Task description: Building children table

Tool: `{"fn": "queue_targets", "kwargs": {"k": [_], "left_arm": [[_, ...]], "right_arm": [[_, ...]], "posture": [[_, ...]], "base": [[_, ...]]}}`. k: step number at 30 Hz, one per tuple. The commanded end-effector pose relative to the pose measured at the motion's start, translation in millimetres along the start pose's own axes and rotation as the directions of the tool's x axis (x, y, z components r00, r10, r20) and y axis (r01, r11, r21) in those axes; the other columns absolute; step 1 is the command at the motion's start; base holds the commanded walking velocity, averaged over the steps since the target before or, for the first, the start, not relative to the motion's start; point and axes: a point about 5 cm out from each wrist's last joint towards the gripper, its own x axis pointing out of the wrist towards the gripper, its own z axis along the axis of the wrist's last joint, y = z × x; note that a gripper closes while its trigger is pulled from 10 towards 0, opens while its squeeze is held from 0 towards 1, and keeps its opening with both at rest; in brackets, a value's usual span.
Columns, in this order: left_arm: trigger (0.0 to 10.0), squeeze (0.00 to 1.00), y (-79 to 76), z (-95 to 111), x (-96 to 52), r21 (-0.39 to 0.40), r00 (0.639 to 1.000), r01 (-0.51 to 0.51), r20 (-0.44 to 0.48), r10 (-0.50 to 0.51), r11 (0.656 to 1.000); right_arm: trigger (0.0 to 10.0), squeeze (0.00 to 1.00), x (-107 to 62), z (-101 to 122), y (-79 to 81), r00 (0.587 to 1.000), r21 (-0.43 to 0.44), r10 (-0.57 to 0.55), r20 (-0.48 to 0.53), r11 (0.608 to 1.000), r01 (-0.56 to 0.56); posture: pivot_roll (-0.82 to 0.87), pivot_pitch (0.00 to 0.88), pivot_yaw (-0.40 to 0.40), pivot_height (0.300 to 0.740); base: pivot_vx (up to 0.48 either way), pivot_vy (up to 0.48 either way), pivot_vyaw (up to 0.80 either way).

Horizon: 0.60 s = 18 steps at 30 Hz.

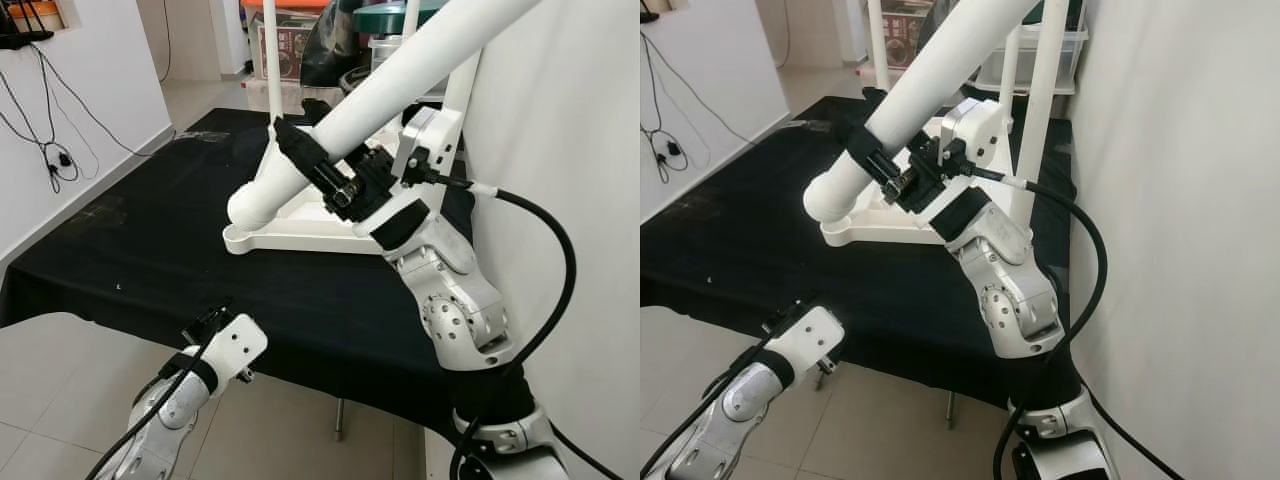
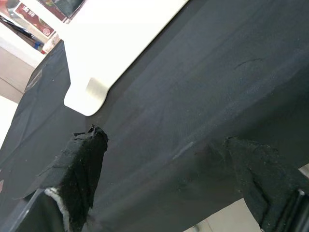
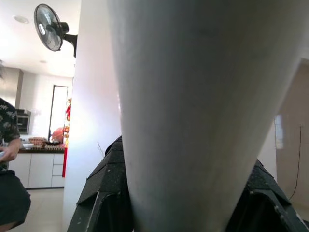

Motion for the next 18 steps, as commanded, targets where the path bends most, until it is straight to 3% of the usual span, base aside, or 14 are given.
{"fn": "queue_targets", "kwargs": {"k": [1, 5, 6, 8, 10, 15, 18], "left_arm": [[10.0, 0.0, -2.2, -2, -0.3, -0.022, 1.0, 0.014, -0.008, -0.015, 1.0], [10.0, 0.0, -4.8, 2, -2.2, -0.055, 0.997, 0.074, 0.023, -0.073, 0.996], [10.0, 0.0, -5.6, 7, -6.8, -0.121, 0.988, 0.149, 0.064, -0.142, 0.981], [10.0, 0.0, -5.6, 7, -6.8, -0.121, 0.988, 0.149, 0.064, -0.142, 0.981], [10.0, 0.0, -0.2, 22, -18.8, -0.249, 0.949, 0.299, 0.175, -0.261, 0.921], [10.0, 0.0, 7.7, 31, -27.2, -0.304, 0.919, 0.376, 0.24, -0.312, 0.875], [10.0, 0.0, 20.7, 53, -49.5, -0.257, 0.812, 0.56, 0.355, -0.463, 0.787]], "right_arm": [[0.0, 0.0, 1.0, 4, 3.4, 1.0, -0.03, 0.024, 0.02, 0.999, -0.023], [0.0, 0.0, -0.6, 1, 4.6, 0.999, -0.043, 0.048, -0.004, 0.998, -0.048], [0.0, 0.0, -4.6, -3, 7.1, 0.992, -0.061, 0.111, -0.054, 0.992, -0.114], [0.0, 0.0, -4.6, -3, 7.1, 0.992, -0.061, 0.111, -0.054, 0.992, -0.114], [0.0, 0.0, -16.0, -9, 8.1, 0.96, -0.064, 0.233, -0.154, 0.967, -0.245], [0.0, 0.0, -24.4, -11, 7.0, 0.926, -0.052, 0.31, -0.217, 0.943, -0.328], [0.0, 0.0, -37.1, -20, -4.4, 0.868, -0.023, 0.379, -0.32, 0.913, -0.407]], "posture": [[0.07, 0.0, 0.001, 0.74], [0.07, 0.0, -0.001, 0.74], [0.06, 0.0, 0.0, 0.74], [0.06, 0.0, 0.0, 0.74], [0.07, 0.0, -0.004, 0.74], [0.07, 0.0, -0.008, 0.74], [0.08, 0.0, -0.019, 0.74]], "base": [[0.0, 0.0, 0.0], [0.0, 0.0, 0.0], [0.0, 0.0, 0.0], [0.0, 0.0, 0.0], [0.0, 0.0, 0.0], [0.0, 0.0, 0.0], [0.0, 0.0, 0.0]]}}
